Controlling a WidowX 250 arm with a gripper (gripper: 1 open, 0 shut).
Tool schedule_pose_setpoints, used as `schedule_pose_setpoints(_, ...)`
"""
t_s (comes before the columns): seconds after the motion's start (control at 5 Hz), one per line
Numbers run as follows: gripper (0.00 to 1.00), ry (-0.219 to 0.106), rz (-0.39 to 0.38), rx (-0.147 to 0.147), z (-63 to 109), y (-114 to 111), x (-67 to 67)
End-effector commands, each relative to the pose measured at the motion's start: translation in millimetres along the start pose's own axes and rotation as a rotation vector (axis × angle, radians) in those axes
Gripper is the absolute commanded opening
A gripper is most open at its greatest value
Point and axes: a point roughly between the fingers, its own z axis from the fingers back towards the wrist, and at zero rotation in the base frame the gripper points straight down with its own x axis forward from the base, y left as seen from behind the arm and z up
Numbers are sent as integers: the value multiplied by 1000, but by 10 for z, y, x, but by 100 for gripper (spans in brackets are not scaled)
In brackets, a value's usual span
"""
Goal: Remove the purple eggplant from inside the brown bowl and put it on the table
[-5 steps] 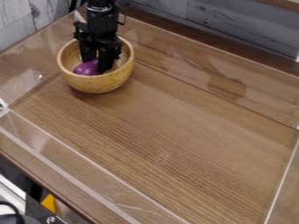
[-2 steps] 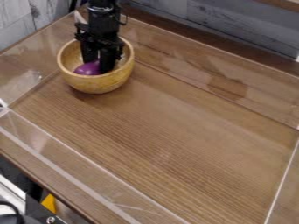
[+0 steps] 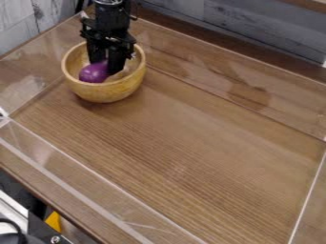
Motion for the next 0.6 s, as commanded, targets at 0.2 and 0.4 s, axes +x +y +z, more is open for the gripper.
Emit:
schedule_pose_setpoints(0.2, 0, -125, 5, 23, 540, -25, -11)
schedule_pose_setpoints(0.4, 0, -159, -7, 6, 733, -165, -36)
